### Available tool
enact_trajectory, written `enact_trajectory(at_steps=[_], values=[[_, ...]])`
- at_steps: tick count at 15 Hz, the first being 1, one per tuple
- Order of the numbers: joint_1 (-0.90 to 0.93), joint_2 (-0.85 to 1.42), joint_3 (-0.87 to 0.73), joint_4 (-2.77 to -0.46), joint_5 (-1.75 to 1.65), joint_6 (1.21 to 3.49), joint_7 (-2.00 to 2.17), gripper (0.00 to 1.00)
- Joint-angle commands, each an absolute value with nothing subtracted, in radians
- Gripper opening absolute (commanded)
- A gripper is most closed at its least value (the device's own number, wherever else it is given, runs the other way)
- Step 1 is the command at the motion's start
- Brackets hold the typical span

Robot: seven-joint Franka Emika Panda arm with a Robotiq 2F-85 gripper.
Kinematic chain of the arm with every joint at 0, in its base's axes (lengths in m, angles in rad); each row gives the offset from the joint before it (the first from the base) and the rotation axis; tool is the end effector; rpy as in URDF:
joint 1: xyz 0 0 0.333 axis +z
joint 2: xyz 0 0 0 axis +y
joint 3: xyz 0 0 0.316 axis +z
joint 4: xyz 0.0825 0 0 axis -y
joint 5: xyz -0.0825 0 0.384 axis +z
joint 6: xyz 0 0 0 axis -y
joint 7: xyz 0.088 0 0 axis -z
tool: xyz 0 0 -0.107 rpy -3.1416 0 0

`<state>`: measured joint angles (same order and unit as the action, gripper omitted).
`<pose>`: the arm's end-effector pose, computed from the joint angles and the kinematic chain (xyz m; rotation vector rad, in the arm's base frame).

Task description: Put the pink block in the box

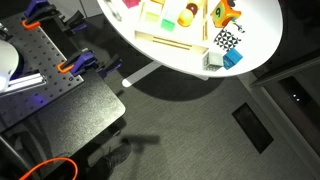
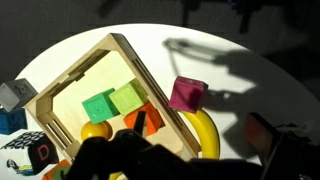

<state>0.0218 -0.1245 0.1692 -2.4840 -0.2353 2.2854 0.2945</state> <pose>0.4450 0.0799 0.3291 2.9348 0.0821 -0.0423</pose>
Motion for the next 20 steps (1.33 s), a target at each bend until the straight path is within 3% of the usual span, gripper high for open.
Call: enact_trajectory(at_steps=[1, 20], values=[[0.030, -0.073, 0.148, -2.499, -0.267, 2.395, 0.356, 1.00], [0.091, 0.244, -0.005, -2.478, -0.281, 2.665, 0.501, 1.00]])
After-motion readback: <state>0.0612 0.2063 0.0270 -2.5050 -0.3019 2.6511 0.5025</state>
